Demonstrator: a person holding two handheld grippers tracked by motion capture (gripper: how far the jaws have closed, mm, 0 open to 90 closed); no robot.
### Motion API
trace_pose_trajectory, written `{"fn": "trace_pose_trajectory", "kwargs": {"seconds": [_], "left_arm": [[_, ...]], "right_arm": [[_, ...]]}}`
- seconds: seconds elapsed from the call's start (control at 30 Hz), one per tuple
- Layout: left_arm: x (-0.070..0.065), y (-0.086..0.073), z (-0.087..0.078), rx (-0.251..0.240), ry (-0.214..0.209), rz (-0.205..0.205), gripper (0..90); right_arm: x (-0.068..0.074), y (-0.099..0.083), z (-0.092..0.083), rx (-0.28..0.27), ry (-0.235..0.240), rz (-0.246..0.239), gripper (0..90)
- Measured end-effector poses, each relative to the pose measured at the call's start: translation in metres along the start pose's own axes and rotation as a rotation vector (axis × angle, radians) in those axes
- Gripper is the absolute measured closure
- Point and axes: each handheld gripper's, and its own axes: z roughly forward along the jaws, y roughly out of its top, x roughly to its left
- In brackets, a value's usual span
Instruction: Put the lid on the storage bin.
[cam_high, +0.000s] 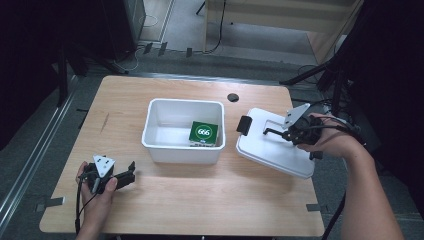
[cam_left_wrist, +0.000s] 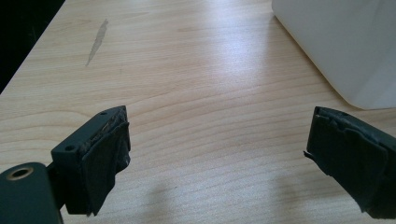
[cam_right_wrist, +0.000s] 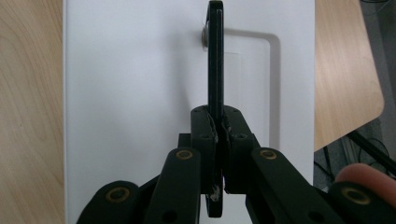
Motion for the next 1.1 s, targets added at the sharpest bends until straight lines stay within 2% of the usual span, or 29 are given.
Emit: {"fn": "trace_pose_trajectory", "kwargs": {"seconds": [0.3,0.53,0.77,0.87,1.1], "left_arm": [[0.000,0.000,0.000,0.000,-0.001,0.001,6.7],[0.000,0.000,0.000,-0.001,0.000,-0.001,6.7],[0.000,0.000,0.000,0.000,-0.002,-0.002,6.7],[0.001,0.000,0.000,0.000,-0.003,-0.001,6.7],[0.001,0.000,0.000,0.000,-0.006,-0.004,6.8]], "right_arm": [[-0.010,0.011,-0.030,-0.023,-0.018,-0.010,86.1],[-0.012,0.032,-0.044,-0.057,-0.019,-0.048,86.1],[-0.008,0.060,-0.045,-0.085,-0.002,-0.085,86.1],[-0.007,0.073,-0.042,-0.092,0.005,-0.109,86.2],[0.000,0.101,-0.034,-0.112,0.038,-0.132,86.1]]}}
